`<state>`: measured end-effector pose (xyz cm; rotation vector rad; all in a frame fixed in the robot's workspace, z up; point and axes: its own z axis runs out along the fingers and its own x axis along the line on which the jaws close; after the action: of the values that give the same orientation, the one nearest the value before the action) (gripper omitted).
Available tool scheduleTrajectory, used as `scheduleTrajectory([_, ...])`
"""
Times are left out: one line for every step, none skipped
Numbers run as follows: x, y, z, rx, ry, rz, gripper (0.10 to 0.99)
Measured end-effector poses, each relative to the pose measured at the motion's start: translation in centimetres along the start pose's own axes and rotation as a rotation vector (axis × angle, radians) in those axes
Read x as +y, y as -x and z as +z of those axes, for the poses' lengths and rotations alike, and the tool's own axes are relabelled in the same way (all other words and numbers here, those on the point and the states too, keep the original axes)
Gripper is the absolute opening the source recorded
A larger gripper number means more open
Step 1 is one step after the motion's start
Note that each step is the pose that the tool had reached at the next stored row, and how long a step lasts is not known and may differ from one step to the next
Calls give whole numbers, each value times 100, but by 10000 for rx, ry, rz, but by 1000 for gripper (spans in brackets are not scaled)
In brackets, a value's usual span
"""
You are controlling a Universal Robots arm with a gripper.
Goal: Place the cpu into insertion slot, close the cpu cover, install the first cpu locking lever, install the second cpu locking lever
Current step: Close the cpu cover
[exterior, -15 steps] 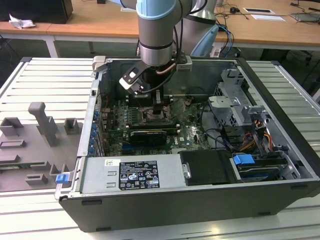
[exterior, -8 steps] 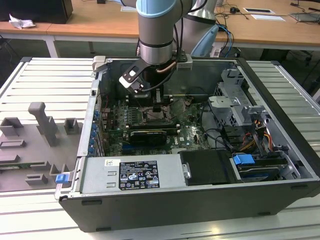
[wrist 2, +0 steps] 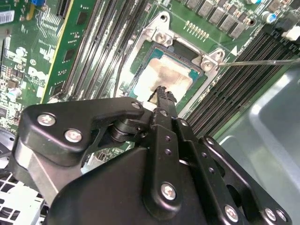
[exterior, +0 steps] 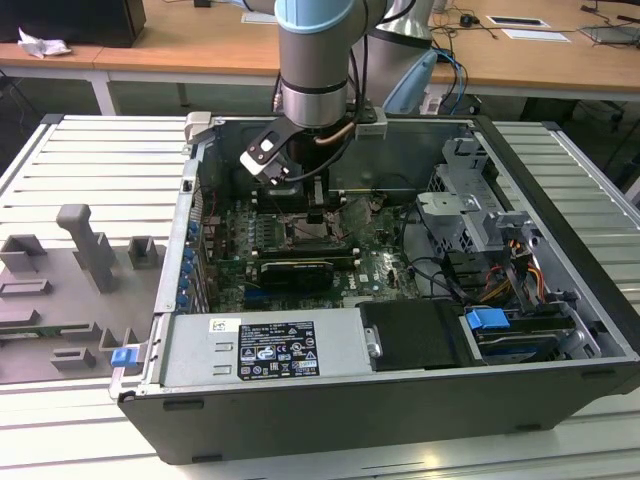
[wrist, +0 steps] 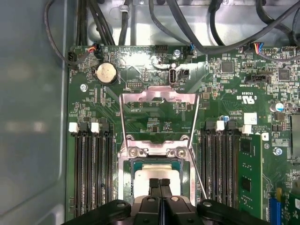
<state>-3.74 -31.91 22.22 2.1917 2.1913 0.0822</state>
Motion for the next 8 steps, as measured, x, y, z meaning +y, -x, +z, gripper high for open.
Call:
scheduleTrajectory([26, 0, 1, -1, -14, -2, 106])
scheduleTrajectory([30, 0, 2, -1, -19, -1, 106])
scheduleTrajectory([31, 0, 2, -1, -19, -1, 106])
scheduleTrajectory([31, 0, 2, -1, -19, -1, 106])
scheduleTrajectory([31, 0, 2, 0, -19, -1, 106])
scheduleTrajectory([32, -1, 2, -3, -19, -3, 106])
scheduleTrajectory([32, -1, 2, -7, -19, -4, 106])
scheduleTrajectory([32, -1, 1, -9, -19, -4, 106])
